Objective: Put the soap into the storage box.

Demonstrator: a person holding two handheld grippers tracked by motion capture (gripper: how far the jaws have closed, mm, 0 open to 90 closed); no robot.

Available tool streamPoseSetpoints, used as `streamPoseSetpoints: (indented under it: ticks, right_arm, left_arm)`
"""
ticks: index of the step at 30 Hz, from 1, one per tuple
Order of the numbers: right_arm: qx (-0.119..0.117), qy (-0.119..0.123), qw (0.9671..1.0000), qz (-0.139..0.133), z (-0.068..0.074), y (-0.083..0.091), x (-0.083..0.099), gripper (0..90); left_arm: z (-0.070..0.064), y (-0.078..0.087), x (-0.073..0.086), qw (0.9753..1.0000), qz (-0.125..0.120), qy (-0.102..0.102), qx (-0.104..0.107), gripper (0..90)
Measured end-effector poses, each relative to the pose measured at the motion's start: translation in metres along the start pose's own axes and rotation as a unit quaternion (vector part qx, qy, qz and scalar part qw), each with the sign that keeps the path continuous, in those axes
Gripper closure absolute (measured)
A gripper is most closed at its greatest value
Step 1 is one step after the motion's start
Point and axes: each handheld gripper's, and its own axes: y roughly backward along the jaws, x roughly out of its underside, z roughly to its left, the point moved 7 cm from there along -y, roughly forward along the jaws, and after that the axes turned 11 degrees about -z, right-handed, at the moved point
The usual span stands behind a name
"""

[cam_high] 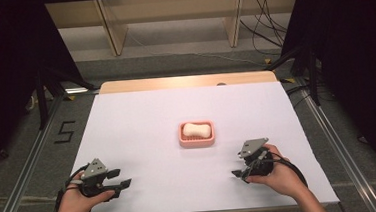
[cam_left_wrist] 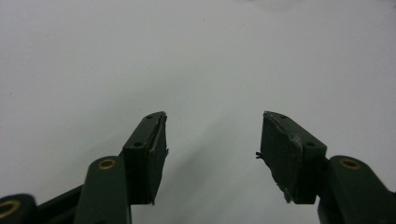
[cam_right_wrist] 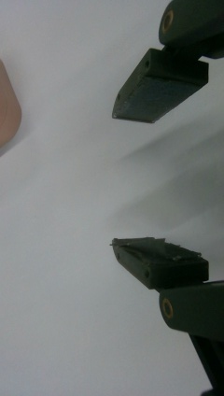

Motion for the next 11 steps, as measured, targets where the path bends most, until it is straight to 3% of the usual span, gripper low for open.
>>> streamPoseSetpoints:
  ticks: [3, 6, 11]
  right_arm:
    - [0.015, -0.002, 0.9998, -0.01, -0.0023, 0.001, 0.002, 32.1]
    - [0.018, -0.009, 0.9997, -0.013, -0.0033, 0.0013, 0.0023, 31.9]
    - [0.021, -0.012, 0.9996, -0.015, -0.0037, 0.0002, 0.0036, 31.9]
  left_arm:
    - [-0.0015, -0.0015, -0.0012, 1.0, -0.009, 0.002, 0.001, 40.6]
    - [-0.0002, 0.0003, -0.001, 0.9999, 0.001, -0.012, 0.005, 40.6]
    - [-0.001, -0.0021, -0.0006, 1.0, -0.005, -0.002, 0.004, 40.6]
